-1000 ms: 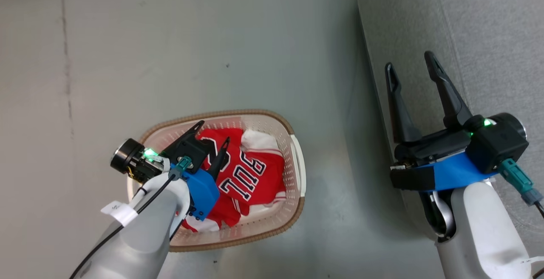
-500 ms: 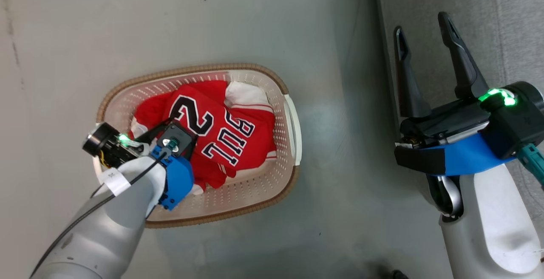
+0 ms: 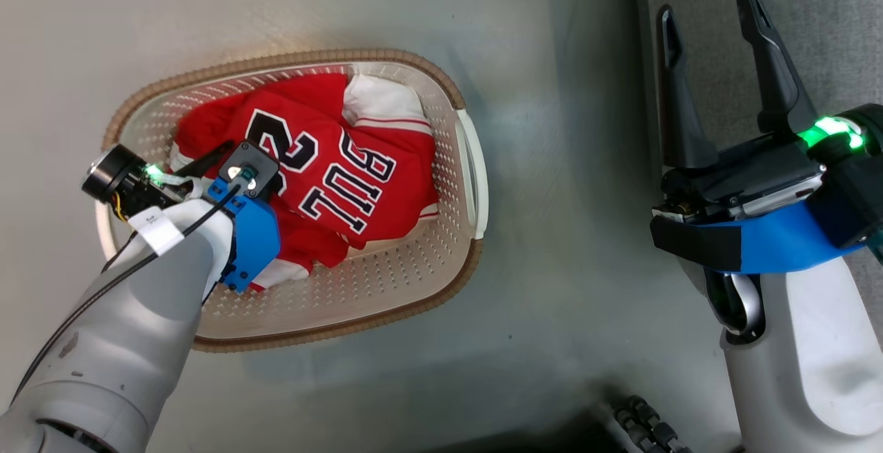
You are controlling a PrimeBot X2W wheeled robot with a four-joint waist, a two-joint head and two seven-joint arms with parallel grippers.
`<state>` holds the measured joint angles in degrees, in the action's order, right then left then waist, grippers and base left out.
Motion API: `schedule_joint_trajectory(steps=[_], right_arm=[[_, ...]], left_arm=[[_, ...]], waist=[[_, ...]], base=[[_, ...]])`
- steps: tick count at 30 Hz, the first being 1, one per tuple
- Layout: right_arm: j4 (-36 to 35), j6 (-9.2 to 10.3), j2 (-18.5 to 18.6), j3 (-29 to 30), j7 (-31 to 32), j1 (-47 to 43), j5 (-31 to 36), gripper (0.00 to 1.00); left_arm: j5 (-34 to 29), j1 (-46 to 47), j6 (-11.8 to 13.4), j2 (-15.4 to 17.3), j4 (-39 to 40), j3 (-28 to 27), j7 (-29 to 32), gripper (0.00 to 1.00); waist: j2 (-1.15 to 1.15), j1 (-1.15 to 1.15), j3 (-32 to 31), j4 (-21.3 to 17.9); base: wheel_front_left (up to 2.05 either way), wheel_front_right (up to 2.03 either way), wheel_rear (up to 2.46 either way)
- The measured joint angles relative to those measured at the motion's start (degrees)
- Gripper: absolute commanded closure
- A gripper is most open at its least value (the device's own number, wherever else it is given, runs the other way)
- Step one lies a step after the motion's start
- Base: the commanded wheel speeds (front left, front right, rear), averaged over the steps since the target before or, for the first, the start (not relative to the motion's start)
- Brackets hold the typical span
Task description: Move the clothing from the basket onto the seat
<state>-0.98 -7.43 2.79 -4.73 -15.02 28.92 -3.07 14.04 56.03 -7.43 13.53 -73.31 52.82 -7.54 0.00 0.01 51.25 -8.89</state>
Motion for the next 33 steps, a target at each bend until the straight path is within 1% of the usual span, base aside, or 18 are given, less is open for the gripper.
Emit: schedule_joint_trajectory(steps=[9,10,11,12,16,21,23,24,25,27,33], right_arm=[[-0.78,0.0,0.0,0.12,0.0,0.21,-0.02,0.0],[-0.85,0.0,0.0,0.12,0.0,0.24,-0.02,0.0],[-0.91,0.0,0.0,0.14,0.0,0.27,-0.02,0.0],[-0.96,0.0,0.0,0.16,0.0,0.31,-0.02,0.0],[-1.19,-0.04,0.0,0.48,0.01,0.32,-0.02,0.0],[-0.99,-0.04,0.0,0.65,0.0,0.33,0.01,0.0],[-0.98,-0.04,0.0,0.7,0.0,0.33,0.02,0.0],[-0.88,-0.04,0.0,0.83,0.01,0.32,0.33,0.0],[-0.88,-0.04,0.0,0.83,0.01,0.32,0.33,0.0],[-0.58,-0.04,0.0,0.86,0.0,0.25,0.52,0.0],[0.45,-0.04,-0.01,0.67,0.01,-0.23,0.81,0.0]], left_arm=[[-0.64,2.19,0.01,-0.96,-0.31,1.98,1.77,0.0],[-0.74,2.42,0.03,-0.94,-0.33,2.13,2.41,0.55],[-0.82,2.65,0.04,-0.89,-0.34,2.33,2.64,0.86],[-0.96,2.78,0.05,-0.79,-0.35,2.56,2.67,1.0],[-0.91,2.81,0.05,-0.68,-0.4,2.91,2.54,1.0],[1.76,2.75,0.05,-1.14,-0.47,1.38,-0.51,1.0],[1.82,2.74,0.05,-1.34,-0.49,1.35,-1.32,1.0],[2.55,2.58,0.05,-2.16,-0.48,1.09,-2.91,1.0],[2.55,2.58,0.05,-2.16,-0.48,1.09,-2.91,1.0],[3.23,2.19,0.05,-3.55,-0.35,0.87,-4.87,1.0],[4.9,0.39,0.04,-5.39,0.81,0.04,-6.81,1.0]], waist=[[0.0,0.0,3.62,-0.58],[0.0,0.0,3.78,-0.63],[0.0,0.0,3.92,-0.69],[0.0,0.0,4.0,-0.76],[0.0,0.0,4.01,-0.85],[0.0,0.0,3.0,-0.55],[0.0,-0.01,2.65,-0.43],[0.0,-0.01,1.85,-0.12],[0.0,-0.01,1.85,-0.12],[0.0,-0.01,0.22,0.47],[0.0,-0.01,-3.47,1.56]], base=[[0.0,0.0,0.0],[0.0,0.0,0.0],[0.0,0.0,0.0],[0.0,0.0,0.0],[0.0,0.0,0.0],[0.0,0.0,0.0],[0.0,0.0,0.0],[0.0,0.0,0.0],[0.0,0.0,0.0],[0.0,0.0,0.0],[0.0,0.0,0.0]])
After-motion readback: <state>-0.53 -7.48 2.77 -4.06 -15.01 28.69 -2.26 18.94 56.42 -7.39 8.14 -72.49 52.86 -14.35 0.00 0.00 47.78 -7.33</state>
